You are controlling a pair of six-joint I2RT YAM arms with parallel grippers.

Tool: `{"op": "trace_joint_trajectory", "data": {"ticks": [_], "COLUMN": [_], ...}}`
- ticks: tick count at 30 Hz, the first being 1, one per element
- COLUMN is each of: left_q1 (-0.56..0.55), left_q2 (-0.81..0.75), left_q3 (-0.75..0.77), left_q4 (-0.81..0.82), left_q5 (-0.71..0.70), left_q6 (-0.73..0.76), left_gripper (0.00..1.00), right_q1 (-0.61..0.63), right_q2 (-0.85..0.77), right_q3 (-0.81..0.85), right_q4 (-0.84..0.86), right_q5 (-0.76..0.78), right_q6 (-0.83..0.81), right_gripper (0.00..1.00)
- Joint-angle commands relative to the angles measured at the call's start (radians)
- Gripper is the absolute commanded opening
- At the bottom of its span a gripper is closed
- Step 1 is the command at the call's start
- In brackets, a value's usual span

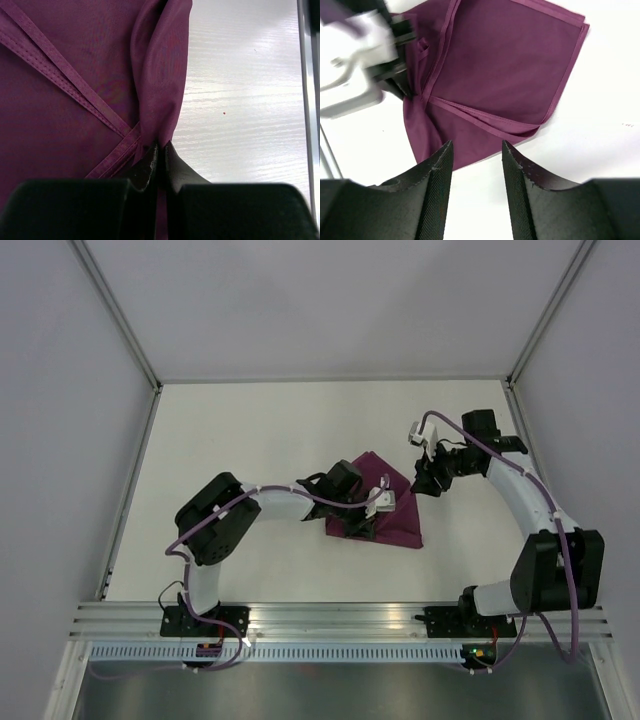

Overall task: Fold the napkin, place the utensils inside, and roll it up
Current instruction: Roll the napkin with the utensil

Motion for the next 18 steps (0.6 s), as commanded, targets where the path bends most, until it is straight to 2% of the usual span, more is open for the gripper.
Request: {"op": "trace_joint_trajectory", "data": {"ticks": [1,9,12,18], "left_q1": [0.022,0.055,0.07,0.088], "left_q2": [0.051,0.111,0.116,0.137], "left_q3": [0.025,0.083,0.086,0.103], "left_q4": [-0.085,-0.114,-0.114,-0.114], "left_q5": [0.062,0.121,0.137,0.158], "left_q6": [-0.081,-0.143,-0.156,-0.178], "left_gripper": [0.02,0.02,0.02,0.02], "right_q1": [0.044,0.305,0.386,0.5], "right_q2": [-0.118,-0.38,-0.41,-0.382], "right_q3": [-0.106,-0.439,-0.531,-0.608], "right_q4": [0.046,0.357,0.432,0.553], "right_q5": [0.005,0.246,0.292,0.385], "right_q6": [-0.113,-0.033,-0.01,0.008], "right_gripper": [0.5,0.5,0.5,0.5]}}
